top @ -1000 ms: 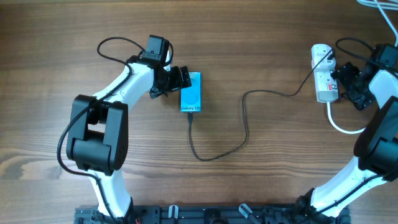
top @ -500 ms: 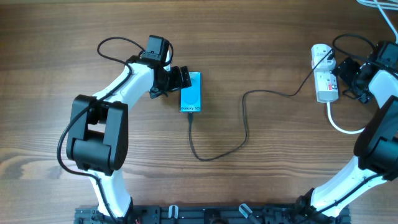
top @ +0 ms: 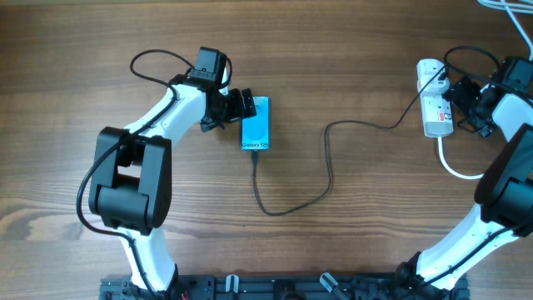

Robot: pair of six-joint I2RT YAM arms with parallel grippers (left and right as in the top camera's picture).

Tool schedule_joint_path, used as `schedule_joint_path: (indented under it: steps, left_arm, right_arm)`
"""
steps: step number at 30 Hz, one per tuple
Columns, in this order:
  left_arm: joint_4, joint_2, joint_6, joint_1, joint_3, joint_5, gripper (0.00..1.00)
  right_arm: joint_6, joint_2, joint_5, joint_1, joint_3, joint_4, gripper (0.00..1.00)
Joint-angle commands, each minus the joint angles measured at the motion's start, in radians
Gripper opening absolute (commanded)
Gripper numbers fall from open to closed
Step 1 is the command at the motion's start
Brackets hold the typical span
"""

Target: Plug charger to phone and switch on socket

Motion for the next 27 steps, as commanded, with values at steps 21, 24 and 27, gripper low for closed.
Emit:
schedule_joint_path:
  steps: [21,24,27]
  left_arm:
    - [0.0,0.006,0.002,0.0,-0.001,-0.01,1.0]
    - [0.0,0.006,0.002,0.0,-0.001,-0.01,1.0]
    - [0.0,0.006,0.002,0.0,-0.001,-0.01,1.0]
  right_arm:
    - [-0.047,0.056,-0.087,0.019,-0.011,-0.094,1.0]
    - [-0.047,0.056,-0.087,0.025,-0.011,-0.097,1.0]
    - [-0.072,0.057,-0.087,0.04,-0.011,-0.097,1.0]
